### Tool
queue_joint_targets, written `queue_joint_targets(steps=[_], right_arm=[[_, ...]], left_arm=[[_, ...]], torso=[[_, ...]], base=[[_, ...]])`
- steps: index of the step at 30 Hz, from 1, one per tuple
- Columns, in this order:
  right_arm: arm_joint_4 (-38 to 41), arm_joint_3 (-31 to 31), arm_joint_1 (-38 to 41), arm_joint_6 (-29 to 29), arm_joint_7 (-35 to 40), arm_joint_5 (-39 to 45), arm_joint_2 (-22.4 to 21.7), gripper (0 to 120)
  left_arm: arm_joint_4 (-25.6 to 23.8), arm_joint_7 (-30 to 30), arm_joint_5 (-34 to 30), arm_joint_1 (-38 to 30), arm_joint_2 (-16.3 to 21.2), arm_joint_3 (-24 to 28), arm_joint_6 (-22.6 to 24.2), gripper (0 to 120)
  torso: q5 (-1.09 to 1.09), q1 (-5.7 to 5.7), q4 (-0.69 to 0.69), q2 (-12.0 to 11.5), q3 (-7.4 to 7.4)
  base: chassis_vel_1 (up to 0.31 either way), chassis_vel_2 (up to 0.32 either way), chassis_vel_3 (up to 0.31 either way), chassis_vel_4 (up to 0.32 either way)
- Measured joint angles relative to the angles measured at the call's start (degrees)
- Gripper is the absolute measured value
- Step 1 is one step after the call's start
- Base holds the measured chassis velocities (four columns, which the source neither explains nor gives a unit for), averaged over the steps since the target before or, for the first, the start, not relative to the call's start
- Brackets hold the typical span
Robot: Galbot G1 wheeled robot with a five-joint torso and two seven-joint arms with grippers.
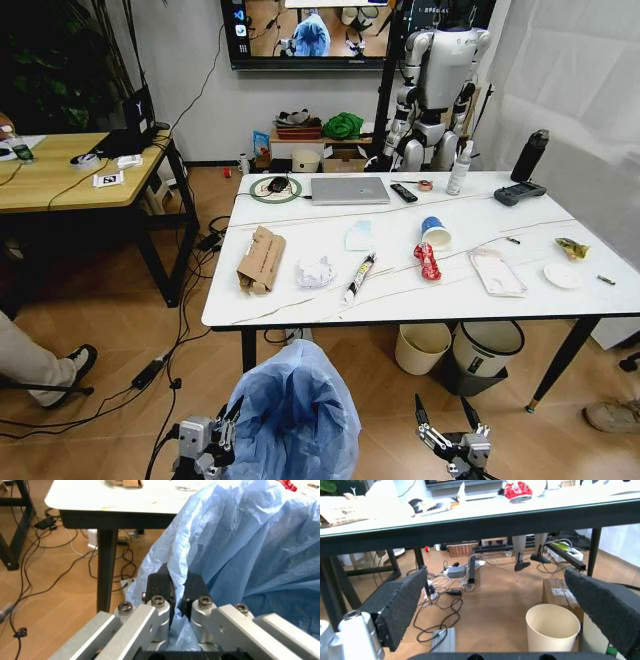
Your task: Pick up the trash bin and place the trash from the table into it.
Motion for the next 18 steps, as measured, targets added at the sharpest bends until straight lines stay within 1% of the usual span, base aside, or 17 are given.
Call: queue_joint_targets(steps=[5, 6, 8, 11, 12, 15, 18], right_arm=[[-0.06, -0.03, 0.06, -0.03, 0.0, 0.0, 0.0, 100], [-0.06, -0.03, 0.06, -0.03, 0.0, 0.0, 0.0, 100], [-0.07, -0.05, 0.07, -0.04, 0.0, 0.0, 0.01, 100], [-0.09, -0.07, 0.07, -0.06, 0.0, 0.01, 0.0, 100], [-0.09, -0.07, 0.07, -0.06, 0.0, 0.01, 0.0, 100], [-0.1, -0.09, 0.08, -0.09, 0.0, 0.01, -0.01, 100], [-0.2, -0.13, 0.1, -0.09, 0.0, 0.02, -0.01, 100]], left_arm=[[0.0, 0.01, 0.18, -0.05, -0.07, 0.16, -0.04, 0], [0.0, 0.01, 0.18, -0.05, -0.07, 0.16, -0.04, 0], [0.0, 0.01, 0.27, -0.05, -0.07, 0.19, -0.04, 0], [0.0, -0.22, 0.26, -0.04, -0.09, 0.2, -0.44, 0], [0.0, -0.22, 0.26, -0.04, -0.09, 0.2, -0.44, 0], [-0.04, -0.53, 0.33, 0.04, -0.07, 0.22, -1.2, 0], [-0.05, -0.95, 0.52, 0.08, -0.08, 0.23, -1.79, 0]], torso=[[0.0, 0.9, 0.0, 1.97, 1.07], [0.0, 0.9, 0.0, 1.97, 1.07], [0.0, 1.25, 0.0, 2.72, 1.47], [0.0, 1.91, 0.0, 4.15, 2.23], [0.0, 1.91, 0.0, 4.15, 2.23], [0.0, 2.45, 0.0, 5.32, 2.88], [0.0, 2.73, 0.0, 6.02, 3.29]], base=[[0.0, 0.0, 0.0, 0.0], [0.0, 0.0, 0.0, 0.0], [0.0, 0.0, 0.0, 0.0], [0.0, 0.0, 0.0, 0.0], [0.0, 0.0, 0.0, 0.0], [0.0, 0.0, 0.0, 0.0], [0.0, 0.0, 0.0, 0.0]])
